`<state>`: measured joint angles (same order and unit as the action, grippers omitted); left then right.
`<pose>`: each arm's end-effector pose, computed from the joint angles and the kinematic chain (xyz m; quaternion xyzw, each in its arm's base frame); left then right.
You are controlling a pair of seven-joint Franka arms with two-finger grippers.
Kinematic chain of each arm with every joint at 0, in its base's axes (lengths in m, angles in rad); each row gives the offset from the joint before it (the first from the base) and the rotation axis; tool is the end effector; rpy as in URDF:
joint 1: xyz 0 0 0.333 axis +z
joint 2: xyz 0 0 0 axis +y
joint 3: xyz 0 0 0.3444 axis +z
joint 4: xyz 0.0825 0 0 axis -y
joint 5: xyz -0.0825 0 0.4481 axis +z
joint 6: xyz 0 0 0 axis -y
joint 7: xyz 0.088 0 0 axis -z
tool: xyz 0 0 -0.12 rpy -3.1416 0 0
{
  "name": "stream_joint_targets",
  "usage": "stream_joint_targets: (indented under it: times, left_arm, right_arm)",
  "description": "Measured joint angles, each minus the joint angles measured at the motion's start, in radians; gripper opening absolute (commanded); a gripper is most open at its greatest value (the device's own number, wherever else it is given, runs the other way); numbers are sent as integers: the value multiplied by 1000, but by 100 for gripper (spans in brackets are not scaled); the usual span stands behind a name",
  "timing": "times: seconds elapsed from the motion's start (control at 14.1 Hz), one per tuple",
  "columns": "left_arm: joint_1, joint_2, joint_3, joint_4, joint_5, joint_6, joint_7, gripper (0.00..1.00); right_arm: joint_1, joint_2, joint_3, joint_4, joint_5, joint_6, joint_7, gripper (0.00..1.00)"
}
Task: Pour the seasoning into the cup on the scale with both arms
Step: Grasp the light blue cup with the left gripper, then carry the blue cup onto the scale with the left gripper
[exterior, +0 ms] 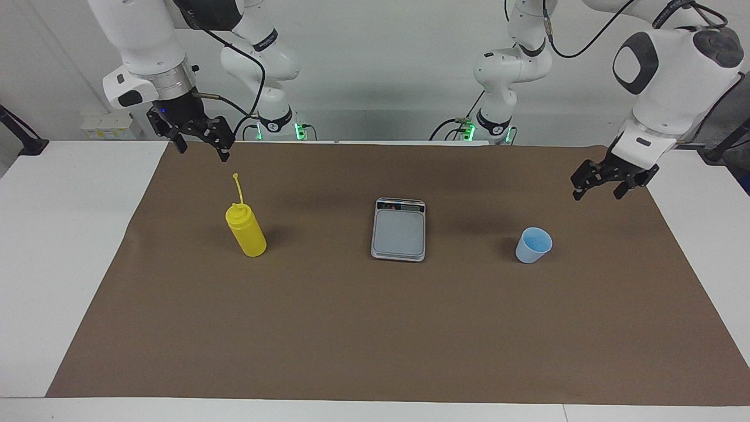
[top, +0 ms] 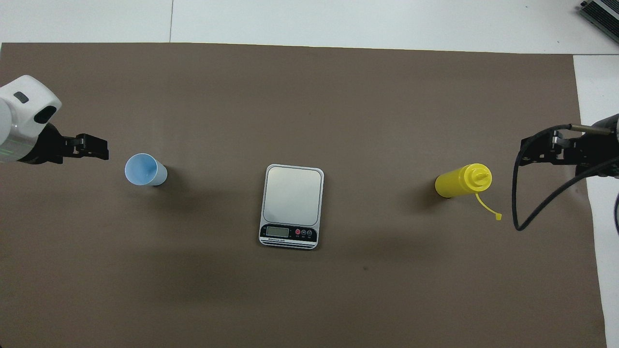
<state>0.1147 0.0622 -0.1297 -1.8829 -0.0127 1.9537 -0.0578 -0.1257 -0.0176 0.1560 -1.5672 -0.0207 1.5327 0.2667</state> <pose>0.6399 -0.0094 0.4657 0.9997 0.0239 0.0042 0.0101 0.6085 0.0167 0.6492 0.9929 -0.1182 -0.0067 0.0129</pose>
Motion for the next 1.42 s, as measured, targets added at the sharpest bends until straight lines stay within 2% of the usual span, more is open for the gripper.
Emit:
stream_joint_targets:
  times: [0.21, 0.43, 0.85, 0.93, 1.07, 1.14, 1.21, 1.42]
  left_arm:
    - [0, 0, -2, -135, -8, 157, -45, 100]
    - [-2, 0, -7, -228, -11, 271, -117, 100]
    - [-3, 33, -10, -302, -29, 398, -172, 100]
    - [-5, 38, -11, -307, -29, 410, -179, 81]
    - [-8, 51, -17, -316, -30, 436, -205, 32]
    - [-14, 59, -18, -319, -30, 448, -213, 11]
    - [-20, 64, -18, -319, -30, 451, -218, 0]
    - [-29, 67, -19, -316, -30, 452, -219, 0]
  right_arm:
    - [0, 0, 0, 0, 0, 0, 0, 100]
    - [0, 0, 0, 0, 0, 0, 0, 100]
    - [0, 0, 0, 0, 0, 0, 0, 100]
    - [0, 0, 0, 0, 0, 0, 0, 100]
    - [0, 0, 0, 0, 0, 0, 0, 100]
    - [0, 0, 0, 0, 0, 0, 0, 100]
    - [0, 0, 0, 0, 0, 0, 0, 100]
    - [0, 0, 0, 0, 0, 0, 0, 100]
